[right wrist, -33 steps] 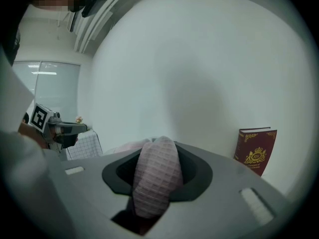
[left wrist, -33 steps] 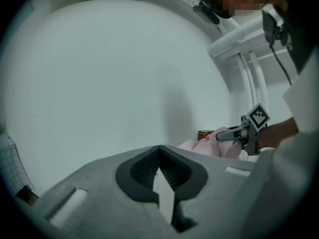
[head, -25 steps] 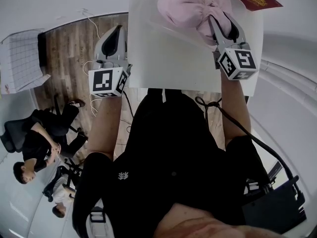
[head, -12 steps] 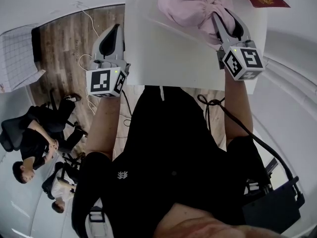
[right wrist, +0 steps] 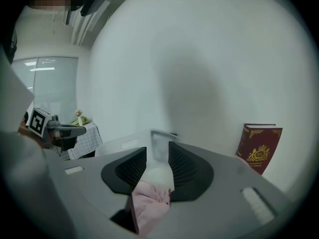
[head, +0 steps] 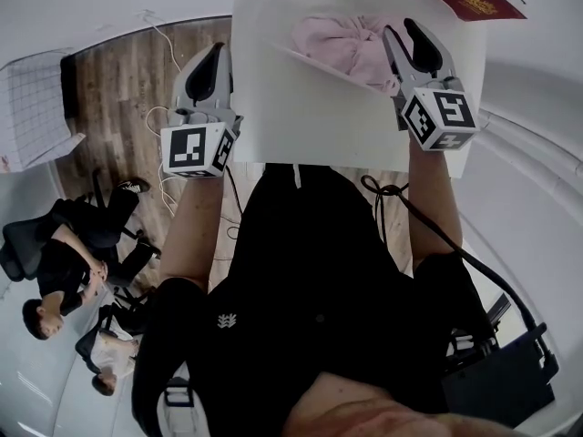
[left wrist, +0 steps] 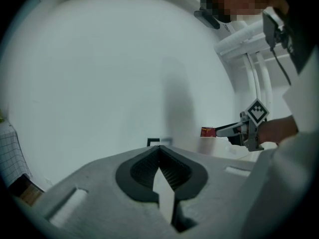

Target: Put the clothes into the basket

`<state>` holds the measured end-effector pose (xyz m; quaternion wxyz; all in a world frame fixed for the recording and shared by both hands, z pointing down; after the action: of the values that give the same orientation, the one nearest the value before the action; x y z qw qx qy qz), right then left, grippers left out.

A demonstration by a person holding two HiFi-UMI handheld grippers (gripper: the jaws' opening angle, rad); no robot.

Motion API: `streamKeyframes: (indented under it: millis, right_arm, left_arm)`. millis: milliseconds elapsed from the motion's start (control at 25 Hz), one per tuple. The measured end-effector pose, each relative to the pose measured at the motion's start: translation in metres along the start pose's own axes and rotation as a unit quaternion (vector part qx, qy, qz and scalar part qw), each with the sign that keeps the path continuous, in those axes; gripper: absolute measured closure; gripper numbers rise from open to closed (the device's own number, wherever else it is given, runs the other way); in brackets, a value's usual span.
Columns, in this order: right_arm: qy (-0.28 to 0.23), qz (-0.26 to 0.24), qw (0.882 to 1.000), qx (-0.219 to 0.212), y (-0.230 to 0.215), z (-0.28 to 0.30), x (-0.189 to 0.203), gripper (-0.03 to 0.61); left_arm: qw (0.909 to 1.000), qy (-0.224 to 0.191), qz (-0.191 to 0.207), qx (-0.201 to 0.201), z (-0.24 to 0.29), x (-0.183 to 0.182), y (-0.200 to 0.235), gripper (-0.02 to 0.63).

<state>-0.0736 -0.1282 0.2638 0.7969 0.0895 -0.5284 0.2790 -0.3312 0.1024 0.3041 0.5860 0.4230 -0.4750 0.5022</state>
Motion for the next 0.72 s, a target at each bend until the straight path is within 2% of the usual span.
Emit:
streamKeyframes:
  millis: [320, 520, 720]
  right_arm:
    - [-0.076, 0.005, 0.997, 0.032, -0.018, -0.026, -0.021, 0.434]
    - [-0.086, 0.013, 0.996, 0.009, -0.023, -0.041, -0.023, 0.434]
    - [-0.094, 0.018, 0.995, 0.016, -0.028, -0.067, -0.032, 0.456]
  left_arm:
    - [0.9998, -0.016, 0.014, 0.001, 0.008, -0.020, -0.001, 0.612]
    - [0.9994, -0.028, 0.019, 0.007, 0.010, -0.033, -0.003, 0.613]
    - [0.9980, -0.047, 0.036, 0.022, 0.013, -0.056, -0.006, 0.614]
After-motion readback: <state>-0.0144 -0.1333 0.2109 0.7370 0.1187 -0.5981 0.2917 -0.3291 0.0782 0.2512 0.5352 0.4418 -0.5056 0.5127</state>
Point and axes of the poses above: the fingertips, and each gripper's own axes: z forward along the fingers, y to its left, x out of its underside, the point moved 10 cm from there along -z, backward along the fingers, and after that the axes turned 8 degrees about z, right-handed, at the moved point
